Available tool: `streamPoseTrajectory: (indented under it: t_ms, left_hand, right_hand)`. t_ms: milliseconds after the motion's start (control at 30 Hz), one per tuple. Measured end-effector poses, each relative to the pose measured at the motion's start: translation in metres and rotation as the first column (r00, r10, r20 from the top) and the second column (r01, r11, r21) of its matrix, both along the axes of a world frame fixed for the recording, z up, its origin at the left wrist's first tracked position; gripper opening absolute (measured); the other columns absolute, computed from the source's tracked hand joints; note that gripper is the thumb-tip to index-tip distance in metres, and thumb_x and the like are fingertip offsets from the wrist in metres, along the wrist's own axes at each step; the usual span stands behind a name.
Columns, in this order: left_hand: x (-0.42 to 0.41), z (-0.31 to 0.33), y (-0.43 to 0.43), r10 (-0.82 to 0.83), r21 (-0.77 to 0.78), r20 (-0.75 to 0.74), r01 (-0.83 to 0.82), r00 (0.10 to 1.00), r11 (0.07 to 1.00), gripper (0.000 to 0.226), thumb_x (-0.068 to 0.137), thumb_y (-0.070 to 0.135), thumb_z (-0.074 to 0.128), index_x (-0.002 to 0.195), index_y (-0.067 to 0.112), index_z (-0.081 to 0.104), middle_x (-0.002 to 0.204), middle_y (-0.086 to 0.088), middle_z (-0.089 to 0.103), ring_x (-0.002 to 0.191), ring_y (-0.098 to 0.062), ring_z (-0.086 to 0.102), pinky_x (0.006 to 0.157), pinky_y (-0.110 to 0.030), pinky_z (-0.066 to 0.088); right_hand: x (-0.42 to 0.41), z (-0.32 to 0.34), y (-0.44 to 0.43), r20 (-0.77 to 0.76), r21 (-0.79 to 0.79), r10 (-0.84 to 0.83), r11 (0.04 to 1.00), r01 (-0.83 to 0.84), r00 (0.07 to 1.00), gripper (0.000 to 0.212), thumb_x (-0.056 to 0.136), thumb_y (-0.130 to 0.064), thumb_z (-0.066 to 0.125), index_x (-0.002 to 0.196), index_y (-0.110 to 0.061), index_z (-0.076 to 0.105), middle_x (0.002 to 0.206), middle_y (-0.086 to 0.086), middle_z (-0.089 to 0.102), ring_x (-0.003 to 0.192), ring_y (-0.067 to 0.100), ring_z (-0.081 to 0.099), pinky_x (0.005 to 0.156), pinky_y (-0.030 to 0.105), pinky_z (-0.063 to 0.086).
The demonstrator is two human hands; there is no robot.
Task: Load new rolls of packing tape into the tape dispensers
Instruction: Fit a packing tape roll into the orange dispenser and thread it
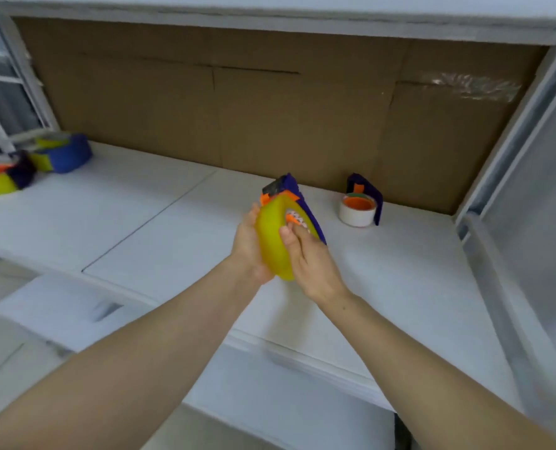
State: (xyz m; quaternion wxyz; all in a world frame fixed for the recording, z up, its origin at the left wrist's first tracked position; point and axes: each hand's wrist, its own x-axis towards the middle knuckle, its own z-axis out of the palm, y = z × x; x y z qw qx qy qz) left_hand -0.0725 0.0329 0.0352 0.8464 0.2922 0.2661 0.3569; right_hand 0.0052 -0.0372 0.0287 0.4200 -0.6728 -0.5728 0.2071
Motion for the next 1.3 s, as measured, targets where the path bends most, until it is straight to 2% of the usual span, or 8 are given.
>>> streamPoseTrajectory:
  t_ms: [133, 267, 467, 567, 667, 900, 1033, 1300]
  left_hand:
    - [-0.047, 0.003, 0.011, 0.110, 0.003, -0.033, -0.110, 0.993, 0.994, 0.058, 0.090, 0.053, 0.036, 0.126, 0.012, 0.055, 0.119, -0.016, 0.057, 0.105, -0.029, 0.055, 0.094, -0.039, 0.043]
    - [-0.096, 0.011, 0.024, 0.153, 0.136, -0.202, -0.127, 0.967, 0.983, 0.025, 0.088, 0.022, 0.047, 0.109, 0.013, 0.057, 0.096, -0.010, 0.062, 0.079, -0.022, 0.062, 0.070, -0.029, 0.050]
    - [-0.191, 0.018, 0.068, 0.265, 0.284, -0.407, -0.155, 0.874, 0.946, 0.036, 0.082, 0.010, 0.066, 0.117, 0.011, 0.058, 0.107, -0.012, 0.066, 0.087, -0.024, 0.065, 0.068, -0.033, 0.054]
    - [-0.253, 0.022, 0.095, 0.342, 0.406, -0.573, -0.104, 0.745, 0.908, 0.042, 0.080, 0.019, 0.073, 0.115, 0.013, 0.052, 0.111, -0.005, 0.061, 0.100, -0.024, 0.058, 0.082, -0.038, 0.051]
    - [-0.318, 0.020, 0.127, 0.534, 0.617, -0.676, -0.007, 0.508, 0.787, 0.026, 0.079, 0.021, 0.073, 0.088, 0.013, 0.050, 0.086, 0.000, 0.050, 0.084, -0.017, 0.050, 0.065, -0.025, 0.042]
    - [-0.441, 0.024, 0.188, 0.770, 0.763, -0.620, 0.347, 0.153, 0.545, 0.022, 0.082, 0.026, 0.069, 0.086, 0.012, 0.052, 0.074, 0.001, 0.052, 0.075, -0.020, 0.053, 0.059, -0.026, 0.037]
    - [-0.470, 0.017, 0.229, 0.860, 0.729, -0.511, 0.527, -0.004, 0.436, 0.035, 0.084, 0.032, 0.063, 0.114, 0.017, 0.057, 0.109, -0.004, 0.065, 0.106, -0.027, 0.058, 0.091, -0.035, 0.037]
    - [-0.471, 0.012, 0.326, 0.934, 0.577, -0.355, 0.780, -0.027, 0.242, 0.043, 0.088, 0.036, 0.056, 0.127, 0.018, 0.049, 0.116, -0.003, 0.063, 0.109, -0.027, 0.057, 0.101, -0.037, 0.014]
  right_hand:
    - [-0.036, -0.003, 0.024, -0.061, -0.008, 0.058, 0.998, -0.059, 0.996, 0.056, 0.098, -0.050, 0.022, 0.138, -0.017, 0.044, 0.125, 0.009, 0.057, 0.116, 0.025, 0.054, 0.091, 0.031, 0.047]
    - [-0.074, 0.005, 0.053, -0.236, 0.055, 0.074, 0.997, -0.062, 0.969, 0.039, 0.102, -0.035, 0.029, 0.124, -0.016, 0.056, 0.111, 0.007, 0.062, 0.106, 0.023, 0.058, 0.090, 0.032, 0.046]
    - [-0.164, 0.009, 0.108, -0.584, -0.054, 0.028, 0.996, -0.073, 0.811, 0.026, 0.101, -0.029, 0.038, 0.088, -0.026, 0.060, 0.105, 0.008, 0.065, 0.101, 0.027, 0.063, 0.096, 0.045, 0.050]
    - [-0.221, 0.013, 0.146, -0.672, -0.137, -0.020, 0.986, -0.097, 0.740, 0.021, 0.101, -0.025, 0.040, 0.102, -0.019, 0.060, 0.106, 0.008, 0.063, 0.099, 0.027, 0.062, 0.092, 0.042, 0.051]
    - [-0.282, 0.013, 0.184, -0.660, -0.187, -0.014, 0.971, -0.146, 0.751, 0.022, 0.097, -0.017, 0.046, 0.110, -0.007, 0.061, 0.109, 0.016, 0.064, 0.092, 0.025, 0.061, 0.084, 0.034, 0.052]
    - [-0.399, 0.021, 0.258, -0.679, -0.192, 0.062, 0.947, -0.259, 0.731, 0.053, 0.086, -0.048, 0.061, 0.124, -0.013, 0.051, 0.112, 0.010, 0.065, 0.089, 0.023, 0.068, 0.070, 0.031, 0.057]
    - [-0.437, 0.024, 0.300, -0.621, -0.240, 0.026, 0.945, -0.222, 0.783, 0.061, 0.077, -0.051, 0.070, 0.119, -0.010, 0.055, 0.110, 0.009, 0.065, 0.093, 0.024, 0.065, 0.068, 0.032, 0.057]
    - [-0.439, 0.018, 0.403, -0.712, -0.277, -0.183, 0.960, -0.031, 0.678, 0.054, 0.076, -0.033, 0.075, 0.114, -0.005, 0.048, 0.105, 0.018, 0.063, 0.088, 0.035, 0.065, 0.062, 0.045, 0.057]
